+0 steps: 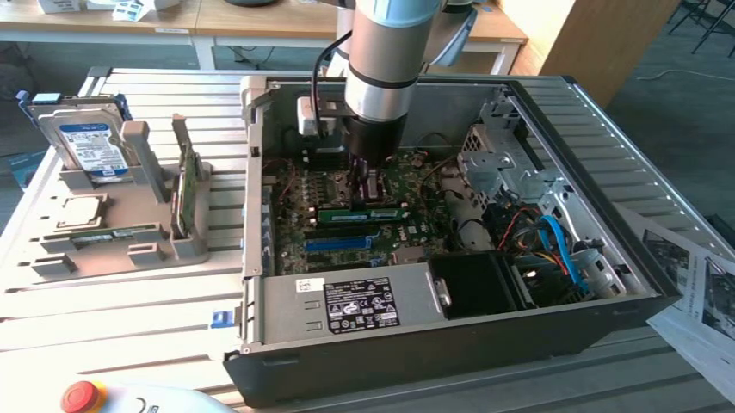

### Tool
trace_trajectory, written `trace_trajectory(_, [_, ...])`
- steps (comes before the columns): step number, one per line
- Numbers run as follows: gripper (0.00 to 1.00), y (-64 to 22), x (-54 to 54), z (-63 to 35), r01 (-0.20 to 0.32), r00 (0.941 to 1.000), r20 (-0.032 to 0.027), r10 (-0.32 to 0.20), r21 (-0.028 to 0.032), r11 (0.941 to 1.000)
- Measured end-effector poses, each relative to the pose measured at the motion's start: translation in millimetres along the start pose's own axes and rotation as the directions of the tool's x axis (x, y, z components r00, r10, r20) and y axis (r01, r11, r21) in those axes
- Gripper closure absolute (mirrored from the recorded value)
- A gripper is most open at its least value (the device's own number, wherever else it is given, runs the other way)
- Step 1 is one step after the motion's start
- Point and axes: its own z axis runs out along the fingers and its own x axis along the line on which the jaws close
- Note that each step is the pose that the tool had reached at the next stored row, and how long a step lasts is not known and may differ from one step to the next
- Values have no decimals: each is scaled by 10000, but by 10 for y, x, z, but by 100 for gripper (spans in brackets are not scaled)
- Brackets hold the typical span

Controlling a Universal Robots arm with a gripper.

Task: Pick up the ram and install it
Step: 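Press down the ram until it locks into place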

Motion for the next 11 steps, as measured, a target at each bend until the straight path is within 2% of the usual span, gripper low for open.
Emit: trace_trajectory(11, [89,0,0,9,0,10000,-1,0,-1,10000])
